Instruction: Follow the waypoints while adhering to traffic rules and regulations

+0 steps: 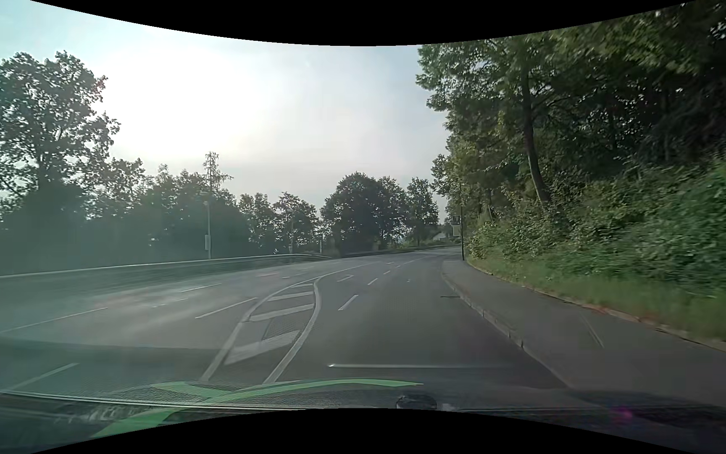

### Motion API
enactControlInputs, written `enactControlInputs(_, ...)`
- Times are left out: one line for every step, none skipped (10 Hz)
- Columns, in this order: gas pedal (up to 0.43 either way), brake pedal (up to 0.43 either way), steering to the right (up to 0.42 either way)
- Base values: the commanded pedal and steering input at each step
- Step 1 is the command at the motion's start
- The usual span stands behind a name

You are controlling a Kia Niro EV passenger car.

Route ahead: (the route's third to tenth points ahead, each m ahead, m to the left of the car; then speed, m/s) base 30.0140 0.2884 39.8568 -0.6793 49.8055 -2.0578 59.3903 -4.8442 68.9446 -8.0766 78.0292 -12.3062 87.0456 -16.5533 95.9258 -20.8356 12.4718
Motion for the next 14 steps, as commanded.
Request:
enactControlInputs(0.15,0.0,0.026)
enactControlInputs(0.15,0.0,0.026)
enactControlInputs(0.15,0.0,0.025)
enactControlInputs(0.15,0.0,0.026)
enactControlInputs(0.15,0.0,0.025)
enactControlInputs(0.15,0.0,0.025)
enactControlInputs(0.15,0.0,0.025)
enactControlInputs(0.15,0.0,0.025)
enactControlInputs(0.15,0.0,0.024)
enactControlInputs(0.15,0.0,0.024)
enactControlInputs(0.15,0.0,0.024)
enactControlInputs(0.15,0.0,0.024)
enactControlInputs(0.15,0.0,0.024)
enactControlInputs(0.15,0.0,0.024)
